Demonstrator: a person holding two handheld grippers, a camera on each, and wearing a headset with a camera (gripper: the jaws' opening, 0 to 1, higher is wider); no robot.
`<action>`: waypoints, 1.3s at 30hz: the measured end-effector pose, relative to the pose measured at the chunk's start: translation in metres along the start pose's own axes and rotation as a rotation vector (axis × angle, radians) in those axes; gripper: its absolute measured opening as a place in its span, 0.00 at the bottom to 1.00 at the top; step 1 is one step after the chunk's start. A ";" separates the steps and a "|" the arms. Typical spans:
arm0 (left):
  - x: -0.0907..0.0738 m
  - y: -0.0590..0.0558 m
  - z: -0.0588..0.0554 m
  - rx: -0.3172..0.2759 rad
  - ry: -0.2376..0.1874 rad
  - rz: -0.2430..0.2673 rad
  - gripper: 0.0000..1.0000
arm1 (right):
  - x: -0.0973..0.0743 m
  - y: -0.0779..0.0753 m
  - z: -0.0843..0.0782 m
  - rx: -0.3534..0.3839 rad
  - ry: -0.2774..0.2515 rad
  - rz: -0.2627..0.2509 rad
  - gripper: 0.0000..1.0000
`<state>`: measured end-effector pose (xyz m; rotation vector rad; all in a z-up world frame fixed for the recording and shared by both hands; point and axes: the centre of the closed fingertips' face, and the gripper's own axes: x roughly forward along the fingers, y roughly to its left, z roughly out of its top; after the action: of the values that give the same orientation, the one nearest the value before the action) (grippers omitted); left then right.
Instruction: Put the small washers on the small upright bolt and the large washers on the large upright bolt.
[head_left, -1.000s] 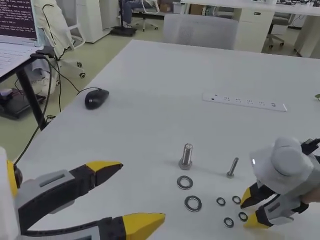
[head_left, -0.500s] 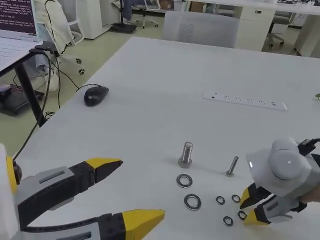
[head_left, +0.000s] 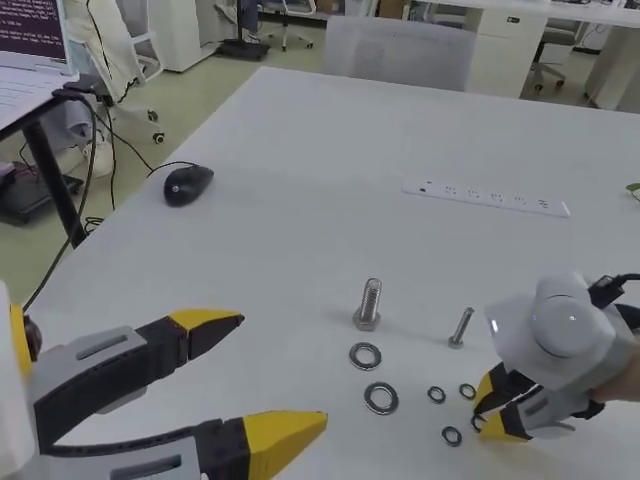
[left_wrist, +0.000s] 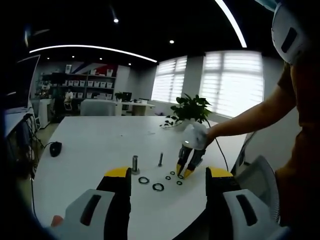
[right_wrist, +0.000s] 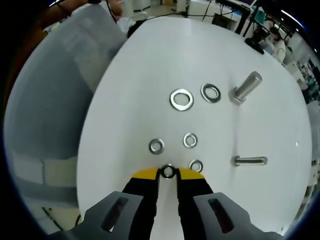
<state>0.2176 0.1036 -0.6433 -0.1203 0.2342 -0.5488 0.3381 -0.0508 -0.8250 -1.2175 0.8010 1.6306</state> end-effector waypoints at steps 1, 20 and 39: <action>0.000 0.000 0.000 0.000 0.000 0.001 0.60 | 0.000 0.000 0.000 0.002 0.002 -0.002 0.16; -0.002 -0.003 0.001 0.005 -0.002 0.007 0.59 | -0.001 -0.003 -0.003 0.029 -0.001 -0.010 0.12; 0.003 -0.013 0.005 0.018 0.003 -0.025 0.59 | -0.053 -0.027 0.001 0.036 0.002 -0.045 0.12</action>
<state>0.2151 0.0915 -0.6374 -0.1054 0.2309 -0.5758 0.3674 -0.0551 -0.7730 -1.2041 0.7958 1.5722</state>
